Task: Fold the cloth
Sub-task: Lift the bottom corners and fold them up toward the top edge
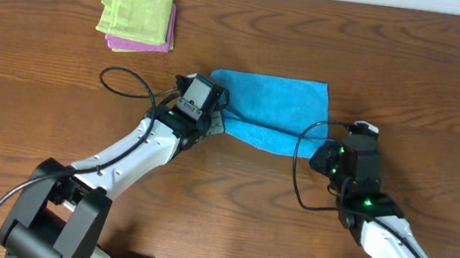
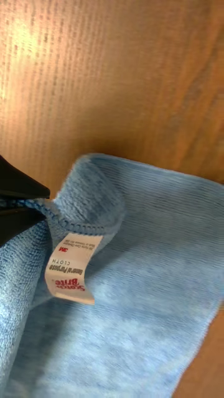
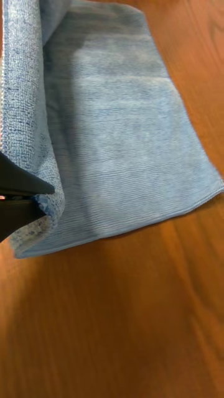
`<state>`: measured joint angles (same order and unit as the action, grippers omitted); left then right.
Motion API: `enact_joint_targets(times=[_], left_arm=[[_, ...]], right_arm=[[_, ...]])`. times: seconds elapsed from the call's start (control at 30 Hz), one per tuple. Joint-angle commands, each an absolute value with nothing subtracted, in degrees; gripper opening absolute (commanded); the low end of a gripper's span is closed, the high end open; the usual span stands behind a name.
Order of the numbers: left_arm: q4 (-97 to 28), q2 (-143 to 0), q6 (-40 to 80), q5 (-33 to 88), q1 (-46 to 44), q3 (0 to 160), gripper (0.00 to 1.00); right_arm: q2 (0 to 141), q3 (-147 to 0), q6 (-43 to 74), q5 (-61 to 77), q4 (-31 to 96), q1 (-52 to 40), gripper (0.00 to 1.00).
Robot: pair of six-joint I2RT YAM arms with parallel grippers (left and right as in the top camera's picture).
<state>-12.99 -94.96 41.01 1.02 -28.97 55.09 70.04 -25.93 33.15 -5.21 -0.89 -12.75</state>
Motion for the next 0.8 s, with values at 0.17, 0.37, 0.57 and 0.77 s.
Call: enact_joint_targets(times=[0.17, 0.37, 0.57, 0.77], left_arm=[[-8.86, -97.3, 43.83, -3.57, -28.38, 56.1, 0.06], [-7.03, -97.41, 43.97, -4.69, -27.79, 56.1, 0.06], [-8.38, -97.41, 43.94, -4.86, -26.26, 56.1, 0.06], [-8.86, -97.41, 43.97, -4.91, -25.85, 56.1, 0.06]], right_arm=[[76.01, -27.03, 30.59, -10.15, -8.78, -11.7, 0.01], [76.53, -28.4, 29.12, -10.31, -10.11, -9.61, 0.02], [77.12, -28.84, 27.11, -10.31, -11.68, -8.43, 0.02], [79.92, -29.19, 27.16, -8.99, -15.4, -8.43, 0.02]])
